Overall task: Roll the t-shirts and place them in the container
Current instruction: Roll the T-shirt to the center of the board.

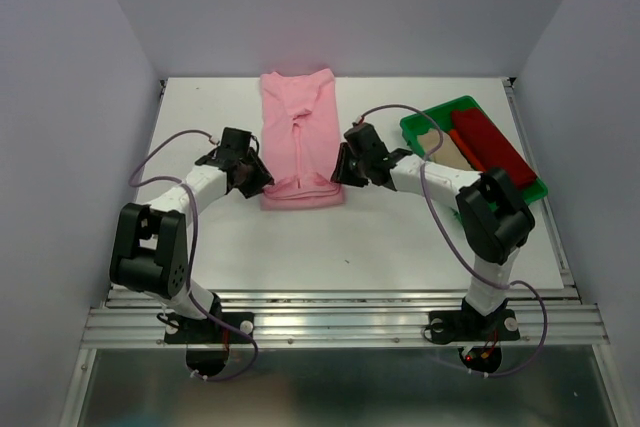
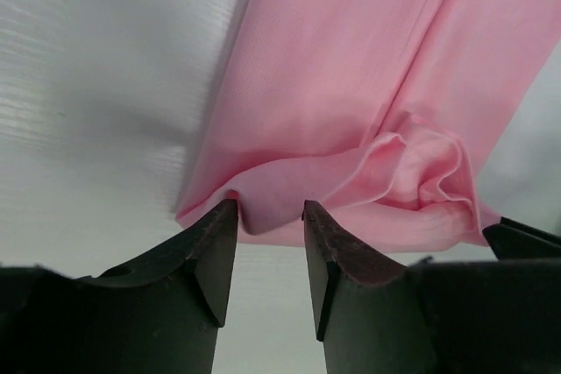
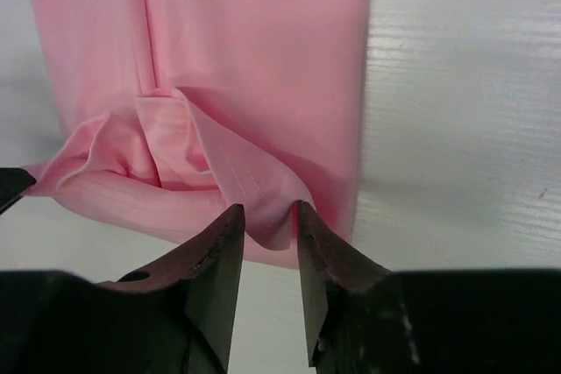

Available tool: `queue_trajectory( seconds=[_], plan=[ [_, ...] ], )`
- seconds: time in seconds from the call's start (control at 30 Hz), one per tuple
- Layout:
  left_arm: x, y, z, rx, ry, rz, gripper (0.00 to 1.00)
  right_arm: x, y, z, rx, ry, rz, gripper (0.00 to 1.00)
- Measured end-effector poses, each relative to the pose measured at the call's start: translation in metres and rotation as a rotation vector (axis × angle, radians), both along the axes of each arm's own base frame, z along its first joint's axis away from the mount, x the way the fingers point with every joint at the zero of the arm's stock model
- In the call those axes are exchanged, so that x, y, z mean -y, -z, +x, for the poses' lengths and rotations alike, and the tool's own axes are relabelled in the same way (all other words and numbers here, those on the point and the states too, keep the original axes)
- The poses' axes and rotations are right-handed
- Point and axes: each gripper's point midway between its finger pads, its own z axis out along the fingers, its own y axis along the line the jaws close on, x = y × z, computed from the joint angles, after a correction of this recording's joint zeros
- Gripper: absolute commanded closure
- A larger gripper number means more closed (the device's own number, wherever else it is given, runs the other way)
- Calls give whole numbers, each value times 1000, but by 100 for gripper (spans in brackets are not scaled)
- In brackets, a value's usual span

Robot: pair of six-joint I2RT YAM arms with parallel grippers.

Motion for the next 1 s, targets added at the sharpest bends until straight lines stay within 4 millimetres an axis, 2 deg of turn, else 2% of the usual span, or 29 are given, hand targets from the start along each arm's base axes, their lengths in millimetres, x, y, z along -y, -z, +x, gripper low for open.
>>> queue_trajectory(
  seconds=[0.1, 0.23, 0.3, 0.33, 0.37, 0.4, 0.43, 0.5, 0.53, 0.63, 0.77, 0.87, 1.0],
  plan=[
    [-2, -10, 10, 35, -3, 15, 42, -2, -5, 4, 15, 2, 4, 44],
    [-9, -29, 17, 100, -19, 54, 42, -1, -9, 5, 26, 5, 3, 42],
    [-15, -41, 17, 132, -30, 74, 54, 1, -14, 4, 35, 9, 5, 43],
    [-18, -50, 17, 159, -36, 83, 65, 3, -18, 3, 40, 10, 7, 45],
    [-19, -54, 17, 172, -38, 87, 97, 5, -22, 0, 48, 11, 13, 49],
    [-20, -62, 16, 196, -37, 93, 100, 7, -26, -2, 54, 11, 16, 57],
    [-20, -69, 15, 216, -37, 90, 100, 9, -30, -5, 60, 11, 22, 80],
    [-19, -75, 12, 243, -21, 91, 100, 11, -36, -10, 69, 4, 29, 93],
    [-16, -74, 8, 248, -6, 90, 100, 10, -38, -12, 70, 5, 38, 99],
    [-9, -59, -5, 213, 48, 93, 100, 4, -31, -22, 51, -21, 39, 99],
    [2, -40, -22, 159, 123, 85, 100, -15, -20, -42, 24, -84, 31, 99],
    [11, -29, -28, 126, 176, 76, 100, -27, -2, -55, -16, -129, 17, 99],
    [13, -12, -31, 77, 214, 84, 100, -32, 14, -52, -44, -140, -8, 99]
  ],
)
